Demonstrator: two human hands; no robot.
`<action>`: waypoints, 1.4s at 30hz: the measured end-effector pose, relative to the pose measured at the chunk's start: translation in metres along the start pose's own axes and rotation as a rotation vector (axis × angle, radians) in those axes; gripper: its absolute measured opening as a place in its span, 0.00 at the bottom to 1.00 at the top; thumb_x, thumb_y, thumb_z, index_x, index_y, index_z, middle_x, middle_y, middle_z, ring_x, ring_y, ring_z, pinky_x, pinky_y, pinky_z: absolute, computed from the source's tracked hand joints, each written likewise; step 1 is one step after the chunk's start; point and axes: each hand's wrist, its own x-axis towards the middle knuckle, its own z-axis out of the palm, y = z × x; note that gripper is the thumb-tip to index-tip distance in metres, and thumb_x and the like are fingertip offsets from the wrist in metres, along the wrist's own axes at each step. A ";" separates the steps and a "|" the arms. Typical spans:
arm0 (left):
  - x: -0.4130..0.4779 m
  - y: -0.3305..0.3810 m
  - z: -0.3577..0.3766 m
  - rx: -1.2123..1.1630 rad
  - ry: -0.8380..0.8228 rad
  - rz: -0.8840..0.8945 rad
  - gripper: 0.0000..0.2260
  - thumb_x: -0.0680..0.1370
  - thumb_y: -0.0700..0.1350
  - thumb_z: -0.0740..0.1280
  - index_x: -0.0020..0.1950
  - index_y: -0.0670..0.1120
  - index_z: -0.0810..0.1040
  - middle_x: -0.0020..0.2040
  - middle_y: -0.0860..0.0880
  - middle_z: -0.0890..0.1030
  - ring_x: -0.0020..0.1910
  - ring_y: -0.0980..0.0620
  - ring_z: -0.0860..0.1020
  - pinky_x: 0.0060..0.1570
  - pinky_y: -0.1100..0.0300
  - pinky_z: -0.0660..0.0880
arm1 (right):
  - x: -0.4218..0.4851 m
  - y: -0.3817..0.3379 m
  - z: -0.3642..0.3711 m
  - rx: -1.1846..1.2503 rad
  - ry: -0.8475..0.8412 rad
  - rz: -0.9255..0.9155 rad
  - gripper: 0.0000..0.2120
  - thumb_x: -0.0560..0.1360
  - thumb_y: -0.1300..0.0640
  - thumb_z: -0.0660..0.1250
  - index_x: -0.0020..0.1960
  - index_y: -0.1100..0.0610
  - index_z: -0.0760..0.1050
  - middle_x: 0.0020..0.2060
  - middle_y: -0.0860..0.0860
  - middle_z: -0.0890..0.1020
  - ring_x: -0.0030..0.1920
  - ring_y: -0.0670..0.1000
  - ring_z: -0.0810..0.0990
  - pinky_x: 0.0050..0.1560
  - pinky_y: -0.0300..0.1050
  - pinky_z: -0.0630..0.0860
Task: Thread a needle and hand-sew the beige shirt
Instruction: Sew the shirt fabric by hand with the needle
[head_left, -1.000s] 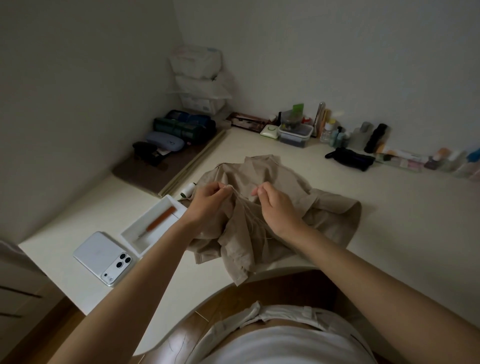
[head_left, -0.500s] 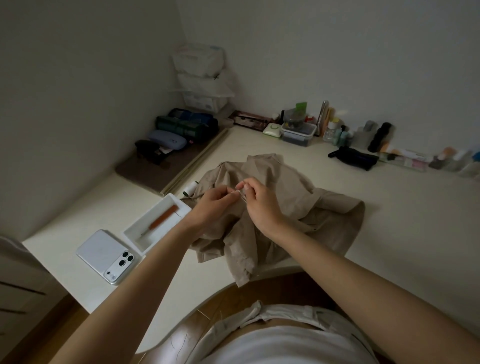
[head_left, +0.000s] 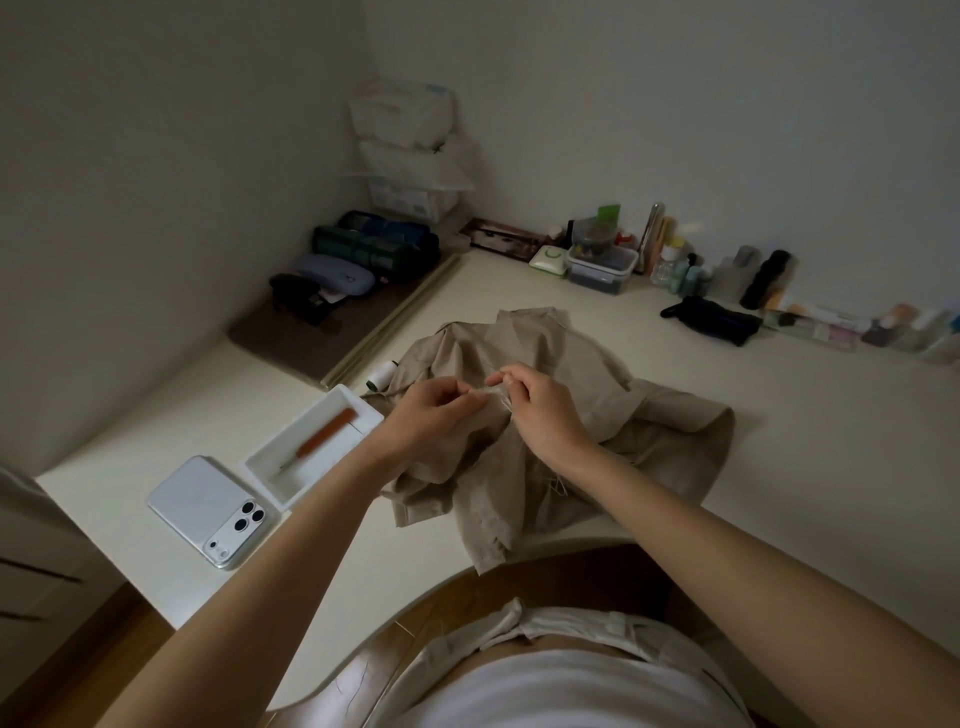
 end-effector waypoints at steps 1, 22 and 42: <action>0.000 0.000 0.000 0.009 -0.002 0.010 0.11 0.79 0.49 0.64 0.50 0.41 0.80 0.43 0.43 0.80 0.39 0.55 0.77 0.41 0.66 0.74 | 0.000 0.000 0.000 -0.001 -0.005 0.000 0.13 0.82 0.61 0.53 0.55 0.60 0.77 0.37 0.44 0.74 0.32 0.38 0.70 0.33 0.26 0.67; 0.009 -0.007 -0.004 0.165 0.181 0.086 0.05 0.79 0.45 0.65 0.45 0.44 0.77 0.39 0.49 0.78 0.39 0.57 0.75 0.40 0.69 0.71 | -0.019 0.015 -0.004 -0.059 0.021 -0.265 0.06 0.79 0.63 0.60 0.44 0.56 0.70 0.29 0.49 0.77 0.30 0.46 0.77 0.32 0.38 0.75; 0.005 -0.004 -0.003 0.156 0.205 0.067 0.05 0.78 0.45 0.66 0.44 0.45 0.76 0.40 0.50 0.77 0.40 0.57 0.75 0.43 0.64 0.72 | -0.017 0.019 0.000 -0.116 0.034 -0.301 0.07 0.77 0.64 0.63 0.41 0.57 0.69 0.24 0.45 0.70 0.25 0.47 0.71 0.24 0.36 0.65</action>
